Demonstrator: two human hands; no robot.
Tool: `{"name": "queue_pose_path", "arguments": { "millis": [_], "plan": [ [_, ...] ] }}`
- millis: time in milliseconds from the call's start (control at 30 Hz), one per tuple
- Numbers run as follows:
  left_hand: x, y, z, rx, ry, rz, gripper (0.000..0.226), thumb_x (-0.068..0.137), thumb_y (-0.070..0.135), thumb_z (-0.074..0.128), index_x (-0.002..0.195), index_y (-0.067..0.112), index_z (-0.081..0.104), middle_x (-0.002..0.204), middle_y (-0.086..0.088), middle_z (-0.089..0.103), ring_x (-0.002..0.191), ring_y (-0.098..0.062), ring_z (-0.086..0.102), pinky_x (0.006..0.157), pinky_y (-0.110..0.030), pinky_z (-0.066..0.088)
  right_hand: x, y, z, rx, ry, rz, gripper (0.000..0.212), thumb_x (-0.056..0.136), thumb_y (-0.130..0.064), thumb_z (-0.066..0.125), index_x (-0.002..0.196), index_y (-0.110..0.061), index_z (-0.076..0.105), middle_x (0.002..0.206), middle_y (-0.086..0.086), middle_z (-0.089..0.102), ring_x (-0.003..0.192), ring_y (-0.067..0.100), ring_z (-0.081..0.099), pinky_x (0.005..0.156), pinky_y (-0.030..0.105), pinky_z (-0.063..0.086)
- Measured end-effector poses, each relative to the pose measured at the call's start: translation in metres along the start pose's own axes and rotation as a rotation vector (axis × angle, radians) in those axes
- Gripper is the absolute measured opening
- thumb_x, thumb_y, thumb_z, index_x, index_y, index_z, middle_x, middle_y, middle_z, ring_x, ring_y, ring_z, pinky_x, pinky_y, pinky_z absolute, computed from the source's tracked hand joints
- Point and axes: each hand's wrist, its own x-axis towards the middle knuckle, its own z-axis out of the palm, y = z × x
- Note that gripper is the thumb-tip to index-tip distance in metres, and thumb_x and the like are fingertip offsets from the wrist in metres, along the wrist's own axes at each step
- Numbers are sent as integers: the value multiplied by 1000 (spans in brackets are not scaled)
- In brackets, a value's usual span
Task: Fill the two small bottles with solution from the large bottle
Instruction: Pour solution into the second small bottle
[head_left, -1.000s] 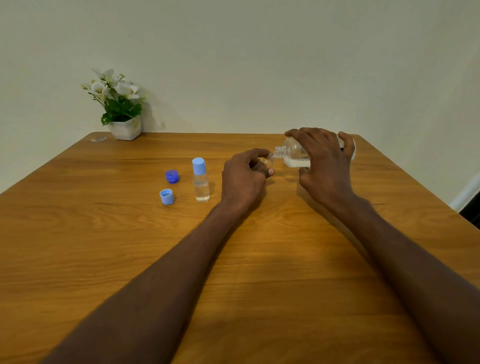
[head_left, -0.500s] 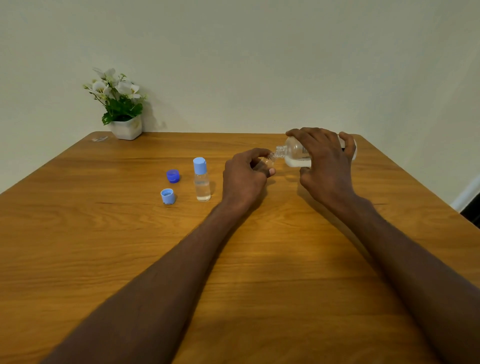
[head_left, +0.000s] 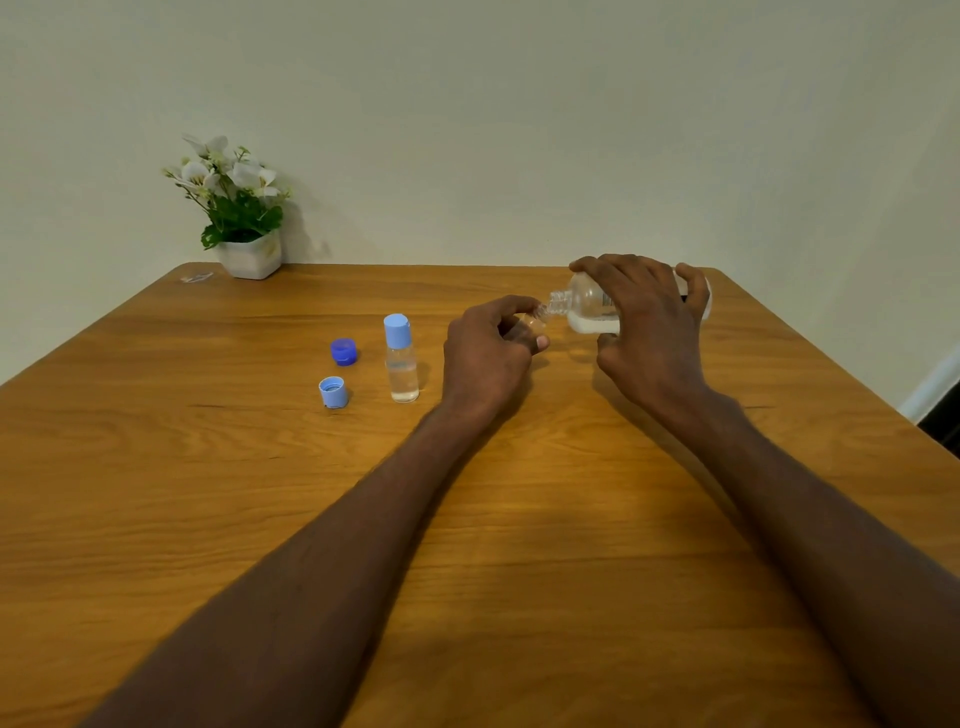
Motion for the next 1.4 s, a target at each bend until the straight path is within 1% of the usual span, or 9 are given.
{"name": "queue_pose_path", "arguments": {
  "millis": [100, 233, 367, 567, 867, 1000, 1100, 1233, 1400],
  "plan": [
    [-1, 1, 0, -8, -1, 0, 43, 87, 17, 82, 128, 23, 73, 98, 13, 70, 85, 1, 63, 81, -21, 54, 0, -1, -1, 3, -7, 5, 85, 68, -4, 79, 145, -31, 54, 142, -4, 59, 138, 23, 47, 118, 51, 16],
    [-1, 1, 0, -11, 2, -7, 43, 87, 18, 82, 129, 23, 73, 113, 3, 76, 96, -6, 67, 88, -27, 57, 0, -1, -1, 7, -8, 4, 85, 68, -4, 78, 144, -31, 54, 141, -4, 59, 138, 23, 47, 118, 51, 16],
    [-1, 1, 0, -9, 9, -15, 43, 86, 19, 82, 128, 23, 73, 110, 3, 77, 98, -9, 69, 91, -34, 59, 0, -1, -1, 3, -8, 6, 85, 67, -4, 78, 145, -31, 54, 141, -4, 59, 138, 23, 47, 118, 52, 16],
    [-1, 1, 0, 3, 9, -11, 43, 86, 19, 83, 128, 23, 73, 109, 4, 76, 96, -7, 68, 90, -33, 59, 0, -1, -1, 10, -4, 8, 85, 67, -3, 78, 144, -30, 54, 141, -4, 59, 138, 24, 48, 118, 52, 16],
    [-1, 2, 0, -9, 3, -19, 44, 86, 17, 81, 129, 21, 72, 120, 1, 76, 104, -10, 69, 94, -35, 60, 0, -2, -1, 7, -16, 11, 86, 68, -3, 78, 145, -32, 53, 142, -4, 58, 138, 23, 47, 118, 53, 17],
    [-1, 3, 0, -10, 0, -15, 45, 87, 16, 81, 131, 20, 72, 122, 0, 75, 106, -10, 69, 95, -35, 59, 0, -1, -1, -2, -9, 10, 86, 68, -3, 79, 145, -32, 53, 141, -5, 59, 138, 23, 48, 118, 53, 17],
    [0, 2, 0, -8, -3, -21, 45, 87, 17, 82, 130, 21, 72, 119, 0, 76, 103, -9, 69, 94, -35, 60, 0, -1, -2, 1, -15, 14, 86, 68, -4, 79, 145, -32, 54, 142, -4, 59, 138, 23, 47, 118, 53, 17],
    [0, 1, 0, -3, -1, -22, 41, 87, 19, 82, 127, 24, 74, 101, 10, 73, 94, -7, 69, 89, -37, 61, 1, -2, -1, 1, -16, 14, 86, 68, -3, 79, 145, -32, 54, 142, -4, 59, 138, 23, 48, 119, 54, 17],
    [-1, 1, -1, -1, -1, -13, 41, 87, 19, 81, 127, 23, 74, 103, 7, 74, 93, -6, 68, 89, -36, 61, 0, -2, -1, -3, -13, 13, 86, 68, -3, 77, 145, -32, 54, 141, -4, 59, 137, 23, 48, 118, 53, 17]
  ]
}}
